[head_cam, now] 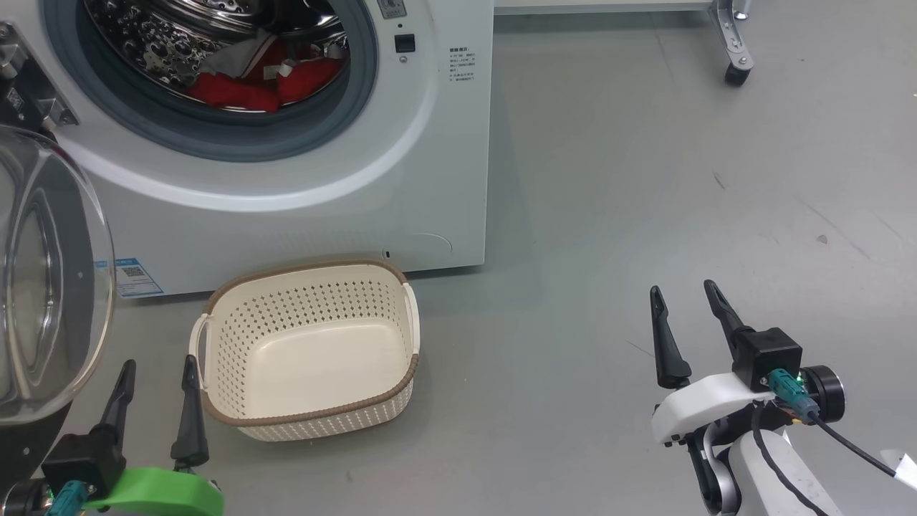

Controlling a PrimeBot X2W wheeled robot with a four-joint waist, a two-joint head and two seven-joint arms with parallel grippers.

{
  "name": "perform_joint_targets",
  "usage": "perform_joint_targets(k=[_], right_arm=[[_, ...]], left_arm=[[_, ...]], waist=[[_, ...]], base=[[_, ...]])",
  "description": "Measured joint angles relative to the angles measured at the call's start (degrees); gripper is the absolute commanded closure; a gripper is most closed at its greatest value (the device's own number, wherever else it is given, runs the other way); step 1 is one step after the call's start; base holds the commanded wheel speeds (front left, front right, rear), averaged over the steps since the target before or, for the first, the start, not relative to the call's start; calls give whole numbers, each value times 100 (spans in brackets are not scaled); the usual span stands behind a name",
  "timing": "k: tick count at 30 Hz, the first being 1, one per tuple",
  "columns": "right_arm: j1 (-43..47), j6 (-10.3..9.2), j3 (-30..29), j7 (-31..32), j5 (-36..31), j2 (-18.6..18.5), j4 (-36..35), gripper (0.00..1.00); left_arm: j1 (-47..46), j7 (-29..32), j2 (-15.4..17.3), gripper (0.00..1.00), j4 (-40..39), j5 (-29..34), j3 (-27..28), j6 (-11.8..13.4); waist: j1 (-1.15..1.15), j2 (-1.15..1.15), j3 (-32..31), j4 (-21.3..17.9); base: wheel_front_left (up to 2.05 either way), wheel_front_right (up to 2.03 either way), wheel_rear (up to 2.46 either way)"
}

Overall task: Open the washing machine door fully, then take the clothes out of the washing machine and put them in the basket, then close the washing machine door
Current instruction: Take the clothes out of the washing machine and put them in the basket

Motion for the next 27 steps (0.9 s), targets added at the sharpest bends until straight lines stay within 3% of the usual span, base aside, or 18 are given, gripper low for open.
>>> perform_joint_targets(k=[27], right_arm=[[1,11,-44,0,1,2,1,0]], left_arm=[[-9,0,-25,0,-112,42,160,32]], waist=[[0,0,111,52]], base=[[105,-105,0]])
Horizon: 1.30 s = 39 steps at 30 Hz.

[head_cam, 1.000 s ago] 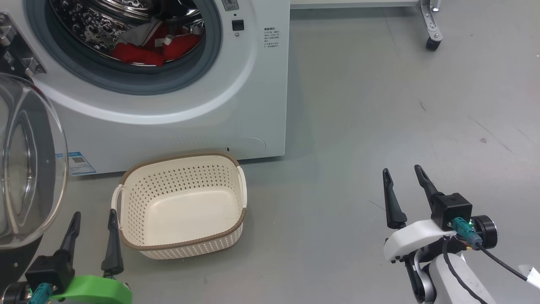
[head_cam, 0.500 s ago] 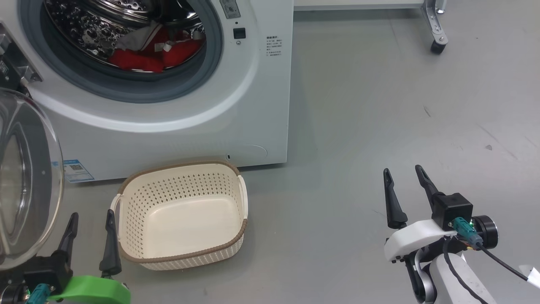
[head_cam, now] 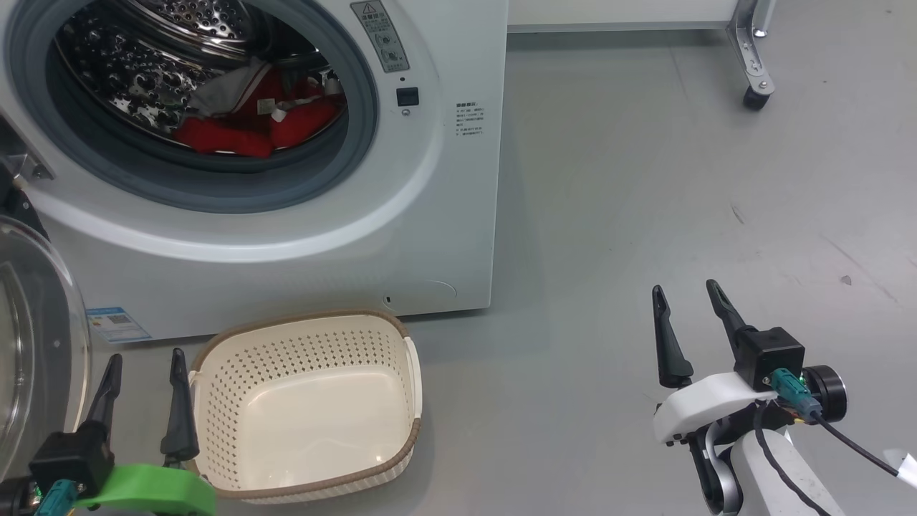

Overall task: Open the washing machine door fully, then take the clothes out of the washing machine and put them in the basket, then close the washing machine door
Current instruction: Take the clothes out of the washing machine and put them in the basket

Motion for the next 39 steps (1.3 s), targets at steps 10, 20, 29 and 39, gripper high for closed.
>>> perform_joint_targets(k=[10,20,29,39], right_arm=[[0,32,24,0,0,0,-2,0],[-1,32,67,0,10,0,-1,0],[0,32,104,0,19,0,0,0],[8,32,147,0,19,0,1,0]], left_arm=[[1,0,0,0,-45,59,-43,0],[2,0,-1,0,-24,-33,-99,0],[4,0,-1,0,-7,-59,-120,0],[16,0,-1,0,47,-148,-274,-13]], waist=[[0,0,40,8],[0,0,36,-6],[0,0,19,-21],[0,0,125,-25]], base=[[87,-87,0],[45,-45,0],[9,-9,0],[0,0,0]])
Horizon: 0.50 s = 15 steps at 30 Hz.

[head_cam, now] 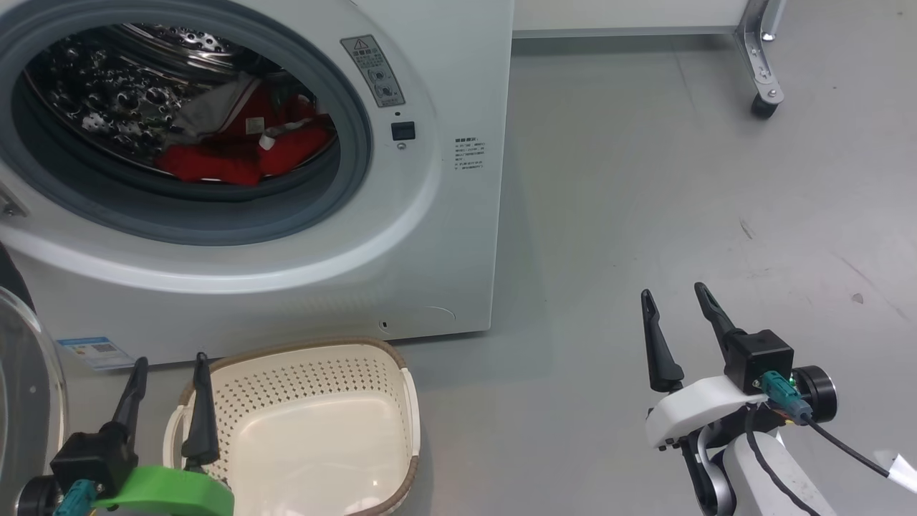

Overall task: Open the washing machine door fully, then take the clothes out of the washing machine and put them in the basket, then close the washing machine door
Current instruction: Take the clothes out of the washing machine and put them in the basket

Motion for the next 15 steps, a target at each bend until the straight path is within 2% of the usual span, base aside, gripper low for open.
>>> perform_joint_targets(k=[15], right_arm=[[-44,-7,172,0,97,0,-46,0]], left_arm=[[-85,0,0,0,250,-375,-325,-74]], waist=[[0,0,694,-28]], base=[[0,0,0]])
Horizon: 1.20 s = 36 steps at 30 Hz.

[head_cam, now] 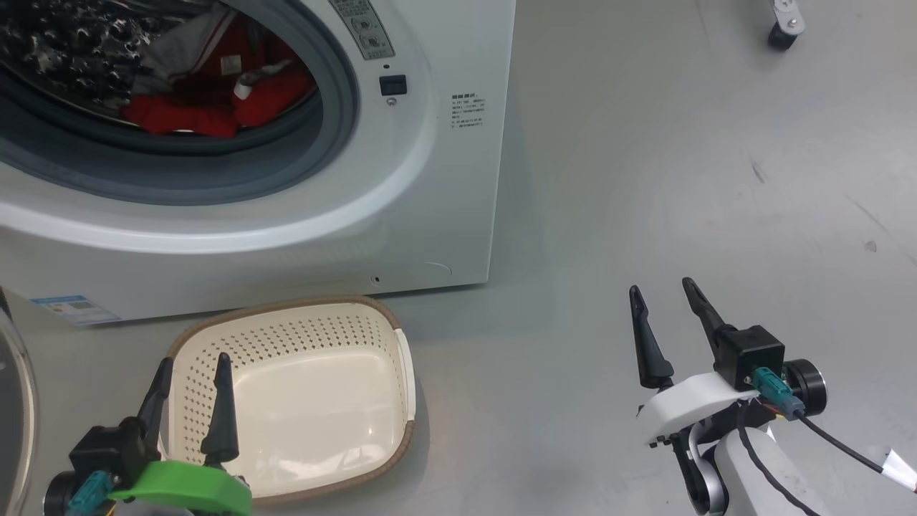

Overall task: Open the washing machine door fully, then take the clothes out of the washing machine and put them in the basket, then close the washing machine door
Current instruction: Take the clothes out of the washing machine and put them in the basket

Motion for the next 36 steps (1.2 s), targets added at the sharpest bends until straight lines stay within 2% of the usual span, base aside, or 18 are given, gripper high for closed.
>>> perform_joint_targets(k=[8,14,27,36], right_arm=[[-297,-52,131,0,29,-1,-103,0],[-538,-93,208,0,43,-3,-167,0],[-814,-147,415,0,159,-11,-213,0],[-943,-155,538,0,297,-14,-264,0]], left_arm=[[-558,0,0,0,245,-141,-42,-21],[-1306,0,27,0,292,-130,23,-54],[-2971,63,560,0,424,-59,234,-56],[-3768,509,831,0,779,-8,224,-74]], waist=[[0,0,526,-38],[0,0,931,-73],[0,0,1538,-316],[0,0,1818,-462]], base=[[0,0,0],[0,0,0],[0,0,0],[0,0,0]])
